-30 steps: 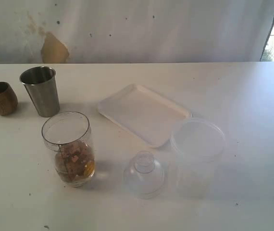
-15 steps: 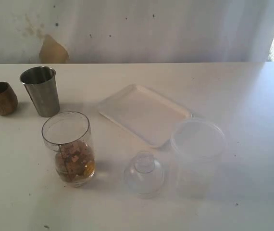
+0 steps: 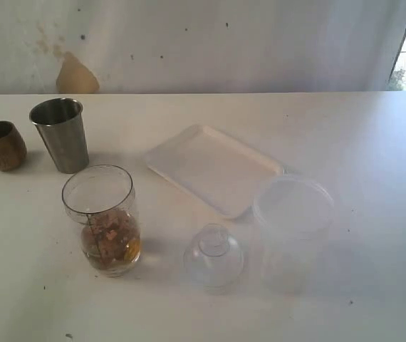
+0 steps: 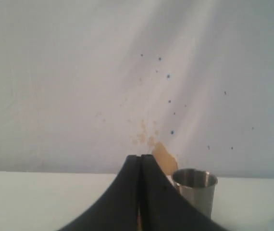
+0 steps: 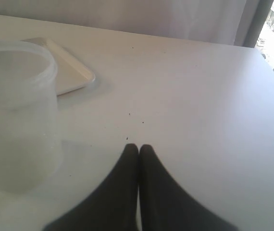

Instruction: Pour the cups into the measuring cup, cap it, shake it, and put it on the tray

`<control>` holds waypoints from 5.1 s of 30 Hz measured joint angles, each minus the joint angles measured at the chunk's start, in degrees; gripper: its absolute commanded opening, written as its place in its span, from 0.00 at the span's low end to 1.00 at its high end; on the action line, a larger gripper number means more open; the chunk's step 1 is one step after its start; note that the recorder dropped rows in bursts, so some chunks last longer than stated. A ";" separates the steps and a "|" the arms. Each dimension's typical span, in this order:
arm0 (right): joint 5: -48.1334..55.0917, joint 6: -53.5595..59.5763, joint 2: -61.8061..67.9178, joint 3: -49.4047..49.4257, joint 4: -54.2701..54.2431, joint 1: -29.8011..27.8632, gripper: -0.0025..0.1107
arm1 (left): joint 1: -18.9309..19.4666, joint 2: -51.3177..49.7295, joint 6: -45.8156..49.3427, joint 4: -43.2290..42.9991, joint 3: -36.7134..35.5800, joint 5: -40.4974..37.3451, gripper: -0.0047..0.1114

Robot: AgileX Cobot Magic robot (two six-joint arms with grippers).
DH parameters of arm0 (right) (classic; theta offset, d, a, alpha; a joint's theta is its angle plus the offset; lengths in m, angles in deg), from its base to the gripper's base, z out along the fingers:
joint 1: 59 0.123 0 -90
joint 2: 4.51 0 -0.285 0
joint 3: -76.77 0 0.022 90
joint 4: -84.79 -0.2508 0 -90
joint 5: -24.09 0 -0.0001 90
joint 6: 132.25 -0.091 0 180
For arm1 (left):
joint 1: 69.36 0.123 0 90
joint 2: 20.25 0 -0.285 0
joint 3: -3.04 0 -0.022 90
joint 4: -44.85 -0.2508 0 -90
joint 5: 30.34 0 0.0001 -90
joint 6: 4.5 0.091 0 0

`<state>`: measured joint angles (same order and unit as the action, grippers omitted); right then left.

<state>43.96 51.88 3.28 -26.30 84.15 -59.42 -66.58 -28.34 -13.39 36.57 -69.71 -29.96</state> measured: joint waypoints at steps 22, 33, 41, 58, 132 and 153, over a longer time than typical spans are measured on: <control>0.00 0.00 0.00 0.00 0.00 0.00 0.02 | 0.00 0.00 4.21 0.00 -4.21 -13.60 0.04; 0.00 0.00 0.00 0.00 0.00 0.00 0.02 | 0.00 0.00 4.21 0.00 -4.21 -13.60 0.04; 0.00 0.00 0.00 0.00 0.00 0.00 0.02 | 0.00 0.00 4.11 0.00 -4.21 -13.60 0.04; -29.30 -12.82 0.00 0.00 -5.22 0.00 0.02 | 0.00 0.00 4.11 0.09 -4.21 -13.60 0.04; 49.96 3.32 100.34 -79.05 -2.26 14.43 0.42 | 0.00 0.00 4.11 0.09 -4.21 -13.60 0.04; 50.06 3.04 104.56 -77.40 2.53 14.67 0.02 | 0.00 0.00 4.11 0.09 -4.21 -13.60 0.04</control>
<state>94.02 54.92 107.83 -103.70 86.68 -44.75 -66.58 -28.34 -9.28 36.67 -73.92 -43.56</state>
